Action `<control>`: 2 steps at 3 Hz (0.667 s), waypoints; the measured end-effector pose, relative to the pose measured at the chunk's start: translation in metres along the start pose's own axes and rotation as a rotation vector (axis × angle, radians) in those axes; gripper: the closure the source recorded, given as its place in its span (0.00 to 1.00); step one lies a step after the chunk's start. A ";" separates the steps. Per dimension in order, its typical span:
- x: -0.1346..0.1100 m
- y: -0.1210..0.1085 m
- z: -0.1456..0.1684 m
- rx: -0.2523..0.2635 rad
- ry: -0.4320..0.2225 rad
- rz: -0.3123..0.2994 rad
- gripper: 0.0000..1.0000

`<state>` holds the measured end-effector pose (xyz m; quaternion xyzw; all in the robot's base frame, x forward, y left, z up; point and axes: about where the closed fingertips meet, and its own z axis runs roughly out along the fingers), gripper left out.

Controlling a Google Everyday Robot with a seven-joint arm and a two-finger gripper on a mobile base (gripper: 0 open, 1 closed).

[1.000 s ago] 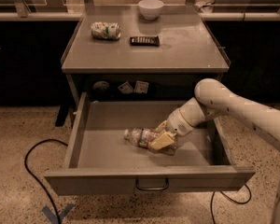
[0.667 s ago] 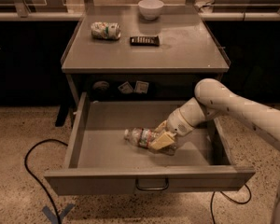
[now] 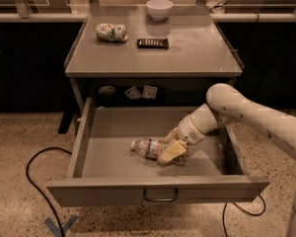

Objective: Place water bottle into top drawer

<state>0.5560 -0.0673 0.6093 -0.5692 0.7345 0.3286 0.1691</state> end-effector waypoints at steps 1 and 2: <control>0.000 0.000 0.000 0.000 0.000 0.000 0.00; 0.000 0.000 0.000 0.000 0.000 0.000 0.00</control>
Offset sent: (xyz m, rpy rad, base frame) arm 0.0000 0.0000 0.0000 0.0000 0.0000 0.0001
